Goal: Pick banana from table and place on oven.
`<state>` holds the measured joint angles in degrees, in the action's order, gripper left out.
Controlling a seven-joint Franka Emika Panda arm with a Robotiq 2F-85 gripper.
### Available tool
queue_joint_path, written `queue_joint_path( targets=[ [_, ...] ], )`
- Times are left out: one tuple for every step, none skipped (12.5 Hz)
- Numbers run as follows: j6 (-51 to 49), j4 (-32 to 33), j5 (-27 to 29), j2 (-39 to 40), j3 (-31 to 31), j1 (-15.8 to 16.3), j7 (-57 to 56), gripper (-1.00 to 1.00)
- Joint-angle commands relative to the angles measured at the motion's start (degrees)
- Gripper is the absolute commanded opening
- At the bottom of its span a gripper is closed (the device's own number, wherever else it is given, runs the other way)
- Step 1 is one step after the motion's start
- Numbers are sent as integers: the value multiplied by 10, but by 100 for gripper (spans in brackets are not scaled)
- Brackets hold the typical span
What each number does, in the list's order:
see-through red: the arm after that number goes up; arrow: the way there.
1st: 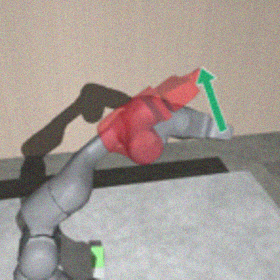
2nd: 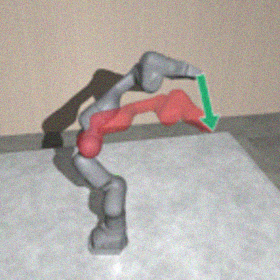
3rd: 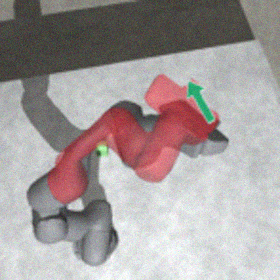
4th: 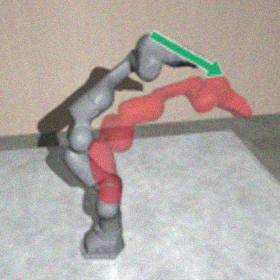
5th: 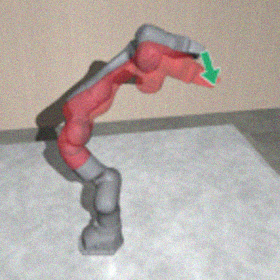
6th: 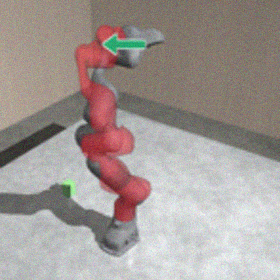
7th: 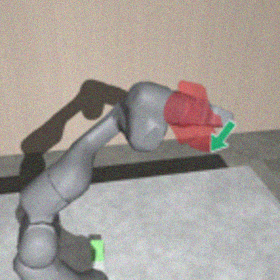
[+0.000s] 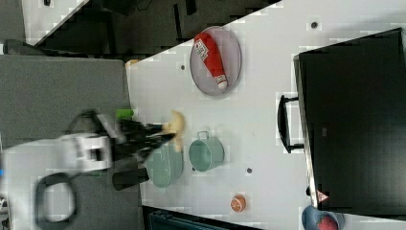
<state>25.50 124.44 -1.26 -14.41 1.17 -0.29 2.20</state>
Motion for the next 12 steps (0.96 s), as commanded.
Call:
queue_joint_path(
  targets=[
    [-111, -76, -8, 22, 11, -5, 11, -47],
    [-132, -100, -8, 27, 19, -6, 10, -47],
    [-136, -121, -8, 35, 30, -7, 9, -47],
    [-135, -139, -8, 44, 43, -8, 9, -47],
    [-136, -151, -8, 53, 60, -11, 1, -47],
    [-135, -158, -8, 63, 79, -13, -15, -47],
    [-133, -162, -8, 72, 101, -14, -39, -47],
    [-131, -162, -9, 80, 124, -16, -65, -47],
    [-130, -162, -10, 89, 146, -17, -95, -47],
    [-128, -162, -12, 99, 166, -18, -122, -47],
    [-117, -162, -17, 110, 189, -20, -152, -47],
    [-103, -162, -18, 122, 211, -20, -195, -47]
  ],
)
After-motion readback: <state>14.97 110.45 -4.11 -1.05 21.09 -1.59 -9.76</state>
